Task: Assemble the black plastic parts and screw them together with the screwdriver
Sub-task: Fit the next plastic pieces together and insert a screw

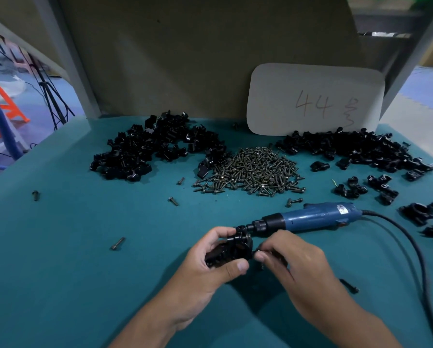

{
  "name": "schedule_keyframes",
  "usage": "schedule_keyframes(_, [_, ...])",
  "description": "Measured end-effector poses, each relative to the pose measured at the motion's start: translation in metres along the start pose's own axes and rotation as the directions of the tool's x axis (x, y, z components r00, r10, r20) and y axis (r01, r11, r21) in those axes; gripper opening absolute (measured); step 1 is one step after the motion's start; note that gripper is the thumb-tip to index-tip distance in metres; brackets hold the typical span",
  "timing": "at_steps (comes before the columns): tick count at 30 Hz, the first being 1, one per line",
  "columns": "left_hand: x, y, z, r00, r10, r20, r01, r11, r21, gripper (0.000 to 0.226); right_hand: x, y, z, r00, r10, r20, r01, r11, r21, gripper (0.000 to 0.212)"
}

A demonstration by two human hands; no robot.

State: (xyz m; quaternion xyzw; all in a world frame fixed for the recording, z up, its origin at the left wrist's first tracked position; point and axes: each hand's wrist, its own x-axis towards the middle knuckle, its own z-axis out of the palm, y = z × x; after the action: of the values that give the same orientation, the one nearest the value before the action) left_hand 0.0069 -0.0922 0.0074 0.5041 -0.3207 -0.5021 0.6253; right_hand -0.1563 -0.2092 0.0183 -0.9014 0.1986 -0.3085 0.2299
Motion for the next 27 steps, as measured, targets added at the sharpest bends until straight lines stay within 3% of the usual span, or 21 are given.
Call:
schedule_keyframes(5, [0.0, 0.001, 0.001, 1.0, 0.0, 0.005, 0.0, 1.0, -0.016, 0.047, -0.002, -0.004, -0.005, 0.987, -0.002, 0.162, 0.036, 0.977, -0.208, 0.027])
schedule_keyframes(10, [-0.001, 0.0, 0.002, 1.0, -0.001, 0.017, 0.001, 1.0, -0.006, 0.046, -0.001, -0.007, -0.013, 0.955, 0.01, 0.297, 0.058, 0.974, -0.22, 0.026])
schedule_keyframes(13, [-0.002, 0.0, 0.003, 0.999, -0.001, 0.037, 0.0, 1.0, 0.027, 0.046, -0.004, -0.006, -0.014, 0.95, 0.053, 0.307, 0.009, 0.981, -0.196, 0.039])
schedule_keyframes(19, [-0.002, 0.0, 0.002, 1.0, 0.004, 0.023, -0.004, 1.0, -0.005, 0.049, -0.002, -0.012, -0.023, 0.961, 0.026, 0.274, 0.034, 0.977, -0.211, 0.013])
schedule_keyframes(27, [-0.004, -0.001, 0.001, 0.997, -0.015, 0.078, 0.015, 1.0, 0.003, 0.052, -0.003, -0.012, -0.018, 0.943, 0.036, 0.332, 0.042, 0.973, -0.226, 0.02])
